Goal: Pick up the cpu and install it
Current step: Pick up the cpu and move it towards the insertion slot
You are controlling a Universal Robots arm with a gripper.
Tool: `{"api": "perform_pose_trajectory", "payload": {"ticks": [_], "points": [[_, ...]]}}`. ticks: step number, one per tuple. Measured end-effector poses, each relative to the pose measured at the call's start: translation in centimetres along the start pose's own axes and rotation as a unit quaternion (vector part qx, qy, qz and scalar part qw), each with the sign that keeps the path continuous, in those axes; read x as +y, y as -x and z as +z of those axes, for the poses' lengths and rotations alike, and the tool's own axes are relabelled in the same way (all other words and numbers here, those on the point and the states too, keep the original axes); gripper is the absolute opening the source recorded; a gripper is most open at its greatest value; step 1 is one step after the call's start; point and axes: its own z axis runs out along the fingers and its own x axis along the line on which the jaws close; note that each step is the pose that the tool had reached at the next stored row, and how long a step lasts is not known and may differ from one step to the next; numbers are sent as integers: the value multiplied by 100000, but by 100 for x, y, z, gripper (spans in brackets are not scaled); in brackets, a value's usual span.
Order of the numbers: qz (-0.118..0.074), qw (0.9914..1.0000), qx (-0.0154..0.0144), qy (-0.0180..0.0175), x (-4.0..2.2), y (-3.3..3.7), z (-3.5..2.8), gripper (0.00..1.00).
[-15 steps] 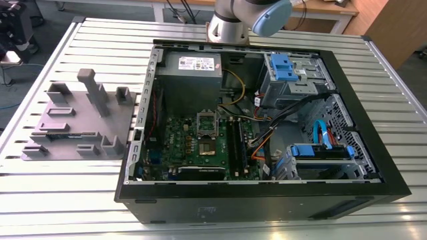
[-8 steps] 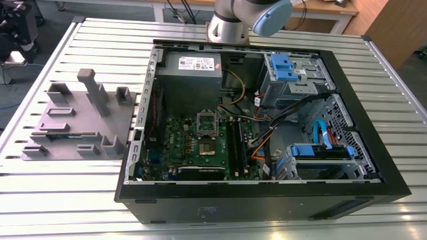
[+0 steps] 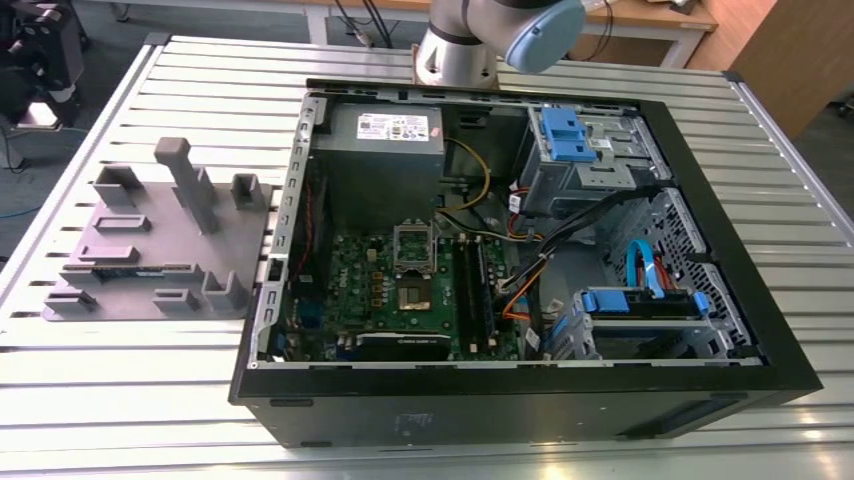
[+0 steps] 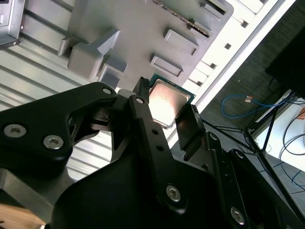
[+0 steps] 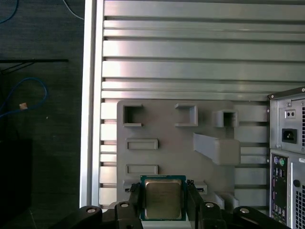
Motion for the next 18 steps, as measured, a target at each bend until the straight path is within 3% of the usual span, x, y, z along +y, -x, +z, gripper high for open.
{"api": "perform_pose_trajectory", "payload": {"ticks": [18], "points": [[2, 100000, 6, -1, 0, 148, 1, 47]]}}
